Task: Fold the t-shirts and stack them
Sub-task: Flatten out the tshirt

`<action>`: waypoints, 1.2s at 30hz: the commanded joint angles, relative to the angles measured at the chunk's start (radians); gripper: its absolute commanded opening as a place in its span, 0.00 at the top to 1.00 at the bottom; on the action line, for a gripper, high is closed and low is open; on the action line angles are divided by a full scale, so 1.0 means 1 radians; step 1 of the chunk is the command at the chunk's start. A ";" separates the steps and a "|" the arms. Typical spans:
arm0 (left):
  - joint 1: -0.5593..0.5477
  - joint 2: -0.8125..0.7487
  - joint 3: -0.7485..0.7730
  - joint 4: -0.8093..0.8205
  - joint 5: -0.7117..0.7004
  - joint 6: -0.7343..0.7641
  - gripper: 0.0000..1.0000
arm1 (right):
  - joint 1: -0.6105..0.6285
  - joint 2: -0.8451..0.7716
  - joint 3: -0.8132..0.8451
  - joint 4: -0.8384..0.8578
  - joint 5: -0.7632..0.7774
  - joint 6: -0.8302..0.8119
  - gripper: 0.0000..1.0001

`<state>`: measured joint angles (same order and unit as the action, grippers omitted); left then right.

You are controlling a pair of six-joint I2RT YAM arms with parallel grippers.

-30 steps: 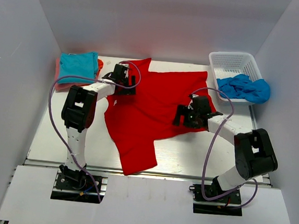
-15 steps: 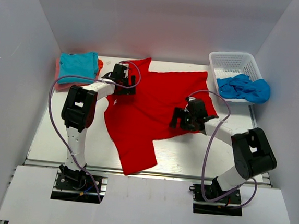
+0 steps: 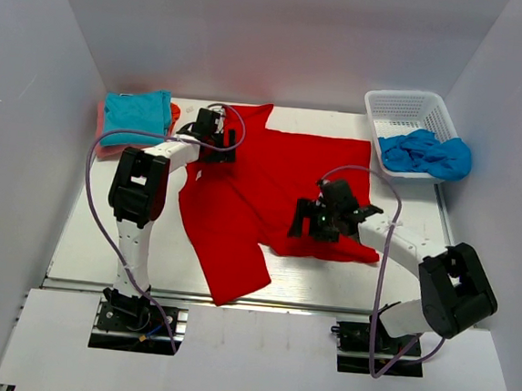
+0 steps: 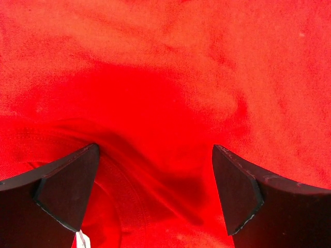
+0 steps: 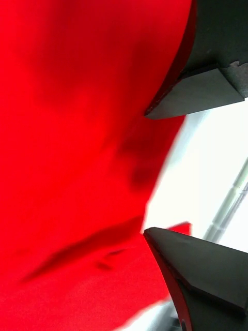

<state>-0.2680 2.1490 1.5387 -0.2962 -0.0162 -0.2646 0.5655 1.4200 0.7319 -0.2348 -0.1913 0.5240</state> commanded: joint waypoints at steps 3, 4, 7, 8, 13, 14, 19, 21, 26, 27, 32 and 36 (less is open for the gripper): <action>0.012 0.025 0.011 -0.069 0.038 0.051 0.00 | -0.035 0.041 0.240 -0.208 0.433 -0.002 0.10; 0.012 0.025 0.020 -0.069 0.038 0.051 0.00 | -0.039 0.060 0.263 -0.224 0.458 -0.001 0.10; 0.012 0.025 0.041 -0.103 0.024 0.071 0.00 | -0.088 0.201 0.363 -0.260 0.490 -0.016 0.10; 0.012 0.037 0.041 -0.103 0.015 0.071 0.00 | -0.098 0.224 0.398 -0.270 0.497 -0.018 0.10; 0.012 0.057 0.069 -0.135 0.015 0.090 0.00 | -0.182 0.419 0.552 -0.249 0.508 -0.071 0.10; 0.012 0.067 0.069 -0.135 0.015 0.100 0.00 | -0.205 0.437 0.566 -0.236 0.503 -0.081 0.10; 0.021 0.123 0.122 -0.191 0.015 0.111 0.00 | -0.266 0.624 0.762 -0.258 0.460 -0.140 0.10; 0.021 0.147 0.167 -0.230 0.015 0.133 0.00 | -0.282 0.683 0.819 -0.261 0.446 -0.166 0.10; 0.041 0.229 0.291 -0.296 0.025 0.183 0.00 | -0.335 0.809 0.986 -0.287 0.414 -0.203 0.10; 0.041 0.251 0.310 -0.296 0.048 0.194 0.00 | -0.340 0.818 1.001 -0.285 0.415 -0.212 0.10; 0.052 0.223 0.363 -0.294 0.133 0.263 0.00 | -0.343 0.788 1.052 -0.269 0.296 -0.313 0.10; 0.052 0.125 0.363 -0.281 0.159 0.275 0.00 | -0.328 0.683 1.046 -0.244 0.213 -0.375 0.10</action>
<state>-0.2234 2.3451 1.9007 -0.5270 0.0769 -0.0181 0.2203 2.2265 1.7523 -0.5037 0.1188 0.2375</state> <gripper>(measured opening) 0.998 0.904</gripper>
